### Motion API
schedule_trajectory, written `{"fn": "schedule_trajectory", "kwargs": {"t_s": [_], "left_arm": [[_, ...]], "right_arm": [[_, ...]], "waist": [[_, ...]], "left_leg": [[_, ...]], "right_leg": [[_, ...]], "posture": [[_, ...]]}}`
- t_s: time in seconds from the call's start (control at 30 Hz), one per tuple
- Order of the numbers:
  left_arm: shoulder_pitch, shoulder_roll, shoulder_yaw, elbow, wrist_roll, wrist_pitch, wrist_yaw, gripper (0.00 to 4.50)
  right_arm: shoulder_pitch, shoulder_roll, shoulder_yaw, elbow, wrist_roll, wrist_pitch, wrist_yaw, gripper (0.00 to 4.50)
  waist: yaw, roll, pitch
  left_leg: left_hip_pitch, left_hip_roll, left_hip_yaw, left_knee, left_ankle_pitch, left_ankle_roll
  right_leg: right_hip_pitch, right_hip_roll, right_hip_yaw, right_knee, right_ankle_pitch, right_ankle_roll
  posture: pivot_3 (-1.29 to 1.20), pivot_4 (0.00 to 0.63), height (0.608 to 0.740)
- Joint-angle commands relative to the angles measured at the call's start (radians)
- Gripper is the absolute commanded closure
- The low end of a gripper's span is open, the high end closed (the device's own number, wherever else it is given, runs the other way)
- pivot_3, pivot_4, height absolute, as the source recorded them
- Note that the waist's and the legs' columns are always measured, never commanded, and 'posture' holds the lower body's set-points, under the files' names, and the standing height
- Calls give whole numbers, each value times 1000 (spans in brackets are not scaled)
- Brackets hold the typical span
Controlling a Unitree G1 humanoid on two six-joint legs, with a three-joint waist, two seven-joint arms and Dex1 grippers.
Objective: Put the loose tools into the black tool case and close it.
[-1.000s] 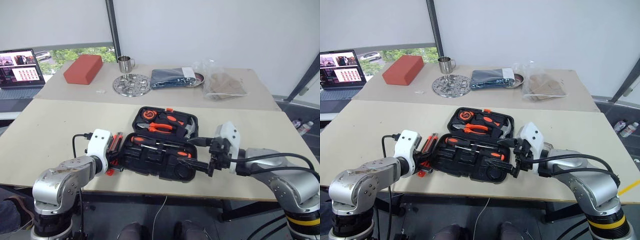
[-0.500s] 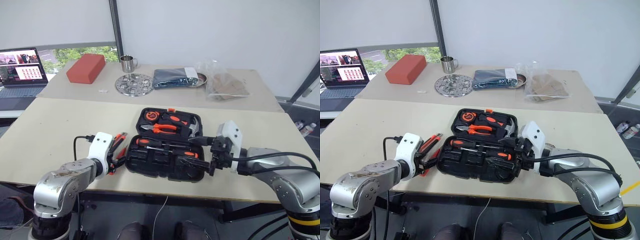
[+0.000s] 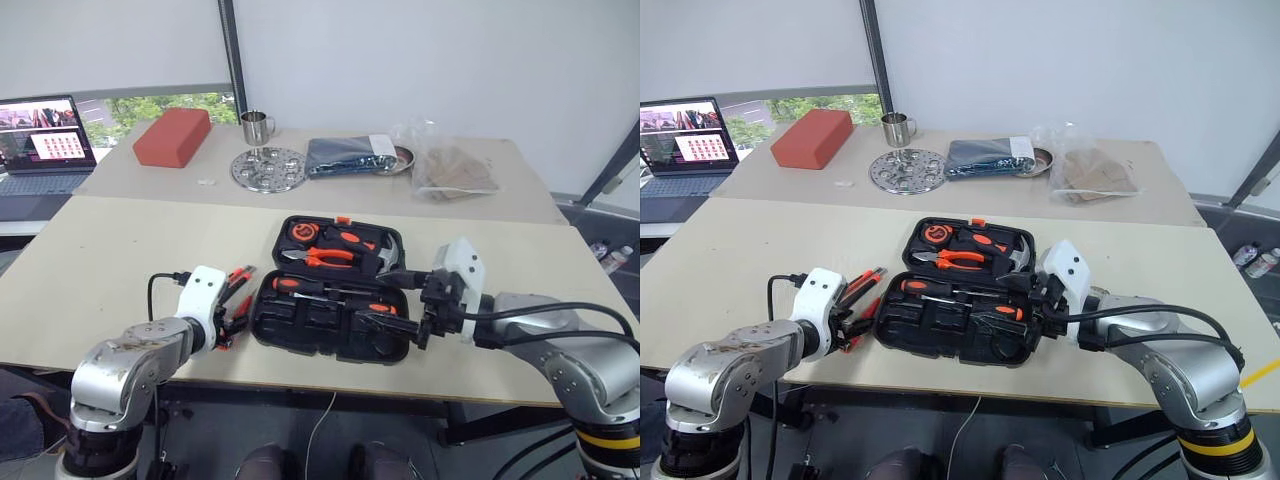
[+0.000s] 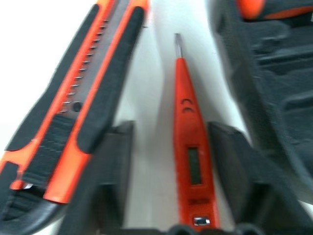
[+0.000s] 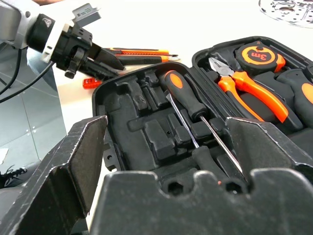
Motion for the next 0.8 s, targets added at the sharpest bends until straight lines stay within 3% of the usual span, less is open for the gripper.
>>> {"fn": "schedule_trajectory", "kwargs": {"t_s": [0.03, 0.07, 0.1, 0.3, 0.4, 0.5, 0.63, 0.7, 0.8], "left_arm": [[-11, -4, -31, 27, -19, 42, -31, 3644], [-17, 3, -25, 25, -23, 49, -37, 4017], [-22, 7, -22, 24, -25, 54, -41, 4100], [-108, 166, 67, 54, -75, 77, -165, 4098], [-128, 365, 56, 84, -115, -43, -352, 4098], [-152, 481, 22, 125, -140, -217, -541, 4098], [-271, 547, -181, 240, -55, -611, -917, 4098], [-349, 536, -290, 323, 7, -731, -1041, 4098], [-506, 432, -465, 521, 138, -884, -1157, 4098]], "right_arm": [[-17, -10, -15, -39, 16, -9, 9, 0], [-15, -12, -16, -43, 18, -9, 11, 0], [-15, -13, -18, -43, 18, -10, 14, 0], [16, -61, -46, -64, 48, -5, 74, 0], [32, -98, -58, -84, 89, 6, 118, 0], [35, -112, -54, -90, 95, -4, 124, 0], [56, -107, -27, -82, 60, -37, 122, 0], [62, -103, -19, -81, 49, -46, 120, 0], [67, -84, -17, -94, 44, -47, 92, 0]], "waist": [[2, 0, 0], [2, 0, 0], [2, 0, 0], [-3, -1, 1], [-11, -2, 2], [-15, -2, 3], [-3, 0, 3], [0, 0, 3], [2, 0, 3]], "left_leg": [[0, 0, 0, 0, 0, 0], [0, 0, 0, 0, 0, 0], [0, 0, 0, 0, 0, 0], [-1, 0, 0, 0, 0, 0], [-4, 0, 0, 1, 1, 2], [-7, 0, 0, 0, 2, 2], [-9, -1, 0, 1, 0, -1], [-11, -2, 1, 1, 0, -1], [-12, -2, 5, 2, 3, 5]], "right_leg": [[0, 0, 0, 0, 0, 0], [0, 0, 0, 0, 0, 0], [0, 0, 0, 0, 0, 0], [-1, 1, -1, -1, 0, 0], [-4, 1, -1, 0, 0, 0], [-9, 1, -1, 1, 0, -1], [-11, 0, -1, 0, 1, -1], [-12, 0, -3, 0, 1, -1], [-15, 2, -3, 2, 1, 0]], "posture": [[0, 150, 736], [0, 150, 736], [0, 150, 736], [0, 150, 736], [0, 150, 736], [0, 150, 736], [0, 150, 736], [0, 150, 736], [0, 150, 736]]}}
